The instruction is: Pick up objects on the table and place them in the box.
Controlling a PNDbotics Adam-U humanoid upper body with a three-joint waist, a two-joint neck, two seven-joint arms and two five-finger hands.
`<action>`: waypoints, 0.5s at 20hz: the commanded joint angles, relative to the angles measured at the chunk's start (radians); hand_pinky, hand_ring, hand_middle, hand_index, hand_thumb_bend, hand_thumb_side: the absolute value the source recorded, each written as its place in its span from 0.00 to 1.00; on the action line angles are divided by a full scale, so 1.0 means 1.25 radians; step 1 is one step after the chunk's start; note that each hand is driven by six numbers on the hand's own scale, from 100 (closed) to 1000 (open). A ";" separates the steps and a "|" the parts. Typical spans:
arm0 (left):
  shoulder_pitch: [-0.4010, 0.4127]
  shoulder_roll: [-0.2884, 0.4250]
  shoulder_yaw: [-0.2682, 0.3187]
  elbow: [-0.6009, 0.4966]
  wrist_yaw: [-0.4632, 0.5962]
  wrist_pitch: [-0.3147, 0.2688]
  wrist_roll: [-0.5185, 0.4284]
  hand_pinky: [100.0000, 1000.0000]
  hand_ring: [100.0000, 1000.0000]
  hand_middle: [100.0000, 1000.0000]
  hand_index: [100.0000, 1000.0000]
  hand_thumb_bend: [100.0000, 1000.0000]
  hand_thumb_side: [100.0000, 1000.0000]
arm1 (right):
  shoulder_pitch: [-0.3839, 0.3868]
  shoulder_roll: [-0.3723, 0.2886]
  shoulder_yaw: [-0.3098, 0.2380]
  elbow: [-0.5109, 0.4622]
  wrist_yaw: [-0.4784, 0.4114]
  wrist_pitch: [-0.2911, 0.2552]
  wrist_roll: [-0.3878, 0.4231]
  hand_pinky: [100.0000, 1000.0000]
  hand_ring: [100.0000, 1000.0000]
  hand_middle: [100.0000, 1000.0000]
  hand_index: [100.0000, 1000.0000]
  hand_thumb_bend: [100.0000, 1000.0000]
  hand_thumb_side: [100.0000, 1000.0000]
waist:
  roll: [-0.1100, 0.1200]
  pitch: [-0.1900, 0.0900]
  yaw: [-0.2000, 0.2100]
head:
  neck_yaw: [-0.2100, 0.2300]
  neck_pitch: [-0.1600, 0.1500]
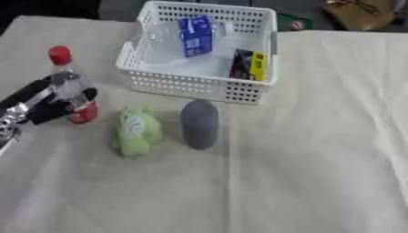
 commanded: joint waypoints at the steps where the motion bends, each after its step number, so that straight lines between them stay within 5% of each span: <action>1: -0.005 0.023 0.000 -0.002 -0.007 -0.003 -0.008 1.00 1.00 1.00 1.00 0.40 0.95 | -0.009 -0.013 -0.008 -0.014 -0.004 -0.005 -0.003 0.89 0.84 0.72 0.82 0.00 1.00 | 0.000 -0.013 -0.001 | 0.001 -0.007; 10: -0.005 0.021 -0.002 0.007 -0.016 -0.004 0.005 1.00 1.00 0.98 0.97 0.36 0.94 | -0.011 -0.013 -0.010 -0.014 -0.006 -0.005 -0.003 0.89 0.84 0.72 0.82 0.00 1.00 | -0.001 -0.012 0.000 | 0.000 -0.008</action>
